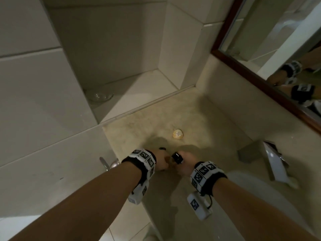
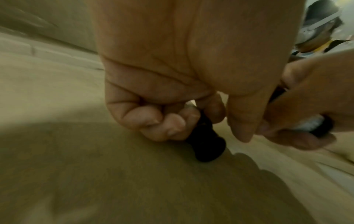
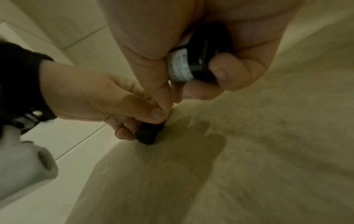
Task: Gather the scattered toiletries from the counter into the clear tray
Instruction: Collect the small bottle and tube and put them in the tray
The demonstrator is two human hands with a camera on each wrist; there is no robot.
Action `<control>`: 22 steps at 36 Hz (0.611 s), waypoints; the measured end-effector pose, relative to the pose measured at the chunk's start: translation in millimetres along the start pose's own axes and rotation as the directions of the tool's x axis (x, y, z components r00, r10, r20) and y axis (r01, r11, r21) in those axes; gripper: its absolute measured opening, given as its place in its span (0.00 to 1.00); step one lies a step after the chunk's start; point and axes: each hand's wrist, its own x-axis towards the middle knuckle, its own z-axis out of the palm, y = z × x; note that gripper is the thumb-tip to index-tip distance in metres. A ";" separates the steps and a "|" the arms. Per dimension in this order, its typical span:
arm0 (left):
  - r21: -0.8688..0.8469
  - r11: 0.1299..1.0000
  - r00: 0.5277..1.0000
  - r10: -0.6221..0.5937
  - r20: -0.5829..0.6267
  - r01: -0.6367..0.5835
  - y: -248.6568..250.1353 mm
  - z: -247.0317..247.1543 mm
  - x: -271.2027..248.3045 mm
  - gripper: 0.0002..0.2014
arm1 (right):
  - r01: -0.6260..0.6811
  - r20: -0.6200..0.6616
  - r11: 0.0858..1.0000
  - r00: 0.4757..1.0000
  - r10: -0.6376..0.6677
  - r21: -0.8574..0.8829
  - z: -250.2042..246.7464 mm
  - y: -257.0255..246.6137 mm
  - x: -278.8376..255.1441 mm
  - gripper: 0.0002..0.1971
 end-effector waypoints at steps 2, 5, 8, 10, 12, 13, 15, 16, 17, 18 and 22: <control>0.042 0.999 0.999 0.002 0.046 -0.004 15.5 12.4 -5.0 0.12 | -0.045 0.048 0.999 0.998 0.044 0.020 1.8 4.0 -12.4 0.16; 0.085 0.996 0.999 0.023 0.036 -0.026 39.8 27.3 -16.9 0.15 | -0.049 0.001 0.995 0.999 0.049 0.082 3.5 18.8 -28.6 0.17; 0.092 0.994 0.995 0.043 0.085 -0.051 59.4 44.6 -14.8 0.24 | -0.108 0.101 0.986 0.990 0.095 0.129 7.2 33.4 -48.2 0.17; 0.103 0.991 0.994 0.075 0.078 -0.083 72.1 53.6 -10.8 0.22 | -0.140 0.080 0.961 0.989 0.124 0.238 9.0 43.3 -59.5 0.16; 0.100 0.985 0.989 0.139 0.044 -0.143 81.4 61.1 -8.8 0.17 | -0.166 0.052 0.926 0.986 0.158 0.339 12.0 59.5 -69.1 0.12; 0.107 0.980 0.985 0.165 0.053 -0.170 87.4 62.5 -11.3 0.14 | -0.182 0.045 0.916 0.983 0.178 0.358 13.4 68.5 -73.0 0.08; 0.118 0.967 0.971 0.216 0.099 -0.227 102.5 63.9 -17.4 0.10 | -0.220 0.048 0.873 0.974 0.221 0.436 13.9 85.5 -84.6 0.04; 0.117 0.959 0.962 0.244 0.118 -0.258 111.3 63.8 -21.3 0.11 | -0.234 0.058 0.836 0.970 0.238 0.496 12.4 92.5 -92.0 0.04; 0.126 0.950 0.955 0.270 0.124 -0.285 121.8 63.4 -23.6 0.13 | -0.240 0.058 0.803 0.967 0.249 0.546 10.5 100.8 -100.7 0.04; 0.136 0.938 0.945 0.302 0.128 -0.318 132.3 62.3 -28.1 0.14 | -0.235 0.058 0.774 0.967 0.249 0.588 8.6 110.4 -109.9 0.05; 0.190 0.901 0.920 0.372 0.128 -0.390 168.6 66.2 -35.4 0.10 | -0.206 0.047 0.726 0.971 0.233 0.656 7.5 152.0 -141.1 0.09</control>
